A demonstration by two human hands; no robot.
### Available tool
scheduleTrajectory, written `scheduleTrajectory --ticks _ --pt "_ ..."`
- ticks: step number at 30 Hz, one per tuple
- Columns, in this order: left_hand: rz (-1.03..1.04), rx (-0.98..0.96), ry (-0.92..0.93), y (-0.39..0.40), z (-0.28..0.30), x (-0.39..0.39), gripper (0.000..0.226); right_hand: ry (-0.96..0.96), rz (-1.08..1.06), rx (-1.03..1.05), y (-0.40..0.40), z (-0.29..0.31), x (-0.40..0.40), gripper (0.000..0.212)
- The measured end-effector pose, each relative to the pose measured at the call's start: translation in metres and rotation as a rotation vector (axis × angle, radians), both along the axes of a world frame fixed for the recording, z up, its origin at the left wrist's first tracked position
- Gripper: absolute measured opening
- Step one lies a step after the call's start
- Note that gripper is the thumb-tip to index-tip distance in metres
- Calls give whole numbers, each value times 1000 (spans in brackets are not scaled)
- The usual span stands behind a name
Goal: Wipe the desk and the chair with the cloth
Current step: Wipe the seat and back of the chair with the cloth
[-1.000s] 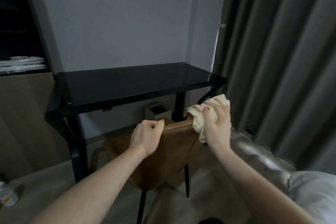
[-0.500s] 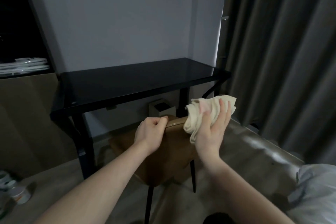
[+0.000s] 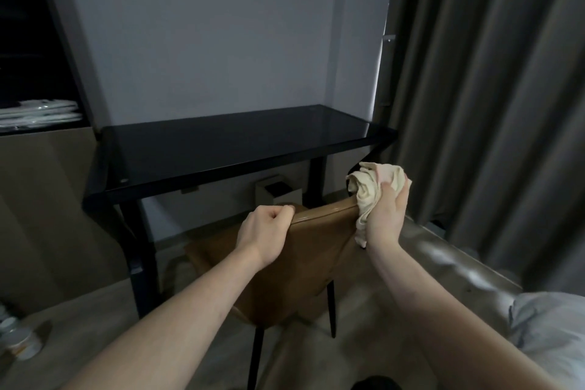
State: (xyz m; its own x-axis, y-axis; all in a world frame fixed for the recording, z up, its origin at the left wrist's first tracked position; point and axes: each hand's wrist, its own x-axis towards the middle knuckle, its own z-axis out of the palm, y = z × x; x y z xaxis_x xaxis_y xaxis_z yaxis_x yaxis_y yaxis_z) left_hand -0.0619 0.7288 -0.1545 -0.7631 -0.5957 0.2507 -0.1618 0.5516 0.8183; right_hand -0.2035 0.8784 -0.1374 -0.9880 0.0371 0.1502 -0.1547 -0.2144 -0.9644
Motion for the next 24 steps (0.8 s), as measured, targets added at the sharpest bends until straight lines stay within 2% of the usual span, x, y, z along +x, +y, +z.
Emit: scheduleTrajectory --ticks 7,10,15,19,21,24 --pt "-33 67 -64 2 9 7 56 -112 75 0 -25 -23 98 77" --pt "-30 114 -61 4 11 12 51 -139 132 -37 -30 -26 114 80" --pt "-26 102 -38 7 10 11 53 -200 108 -37 -26 -21 81 80" --pt "-48 95 -26 3 4 7 58 -102 52 -24 -16 -20 44 73" --pt "-65 86 -15 1 1 3 60 -56 56 -5 -9 -24 21 77" --pt "-58 62 4 0 -1 -2 60 -109 110 -34 -7 -23 -22 79"
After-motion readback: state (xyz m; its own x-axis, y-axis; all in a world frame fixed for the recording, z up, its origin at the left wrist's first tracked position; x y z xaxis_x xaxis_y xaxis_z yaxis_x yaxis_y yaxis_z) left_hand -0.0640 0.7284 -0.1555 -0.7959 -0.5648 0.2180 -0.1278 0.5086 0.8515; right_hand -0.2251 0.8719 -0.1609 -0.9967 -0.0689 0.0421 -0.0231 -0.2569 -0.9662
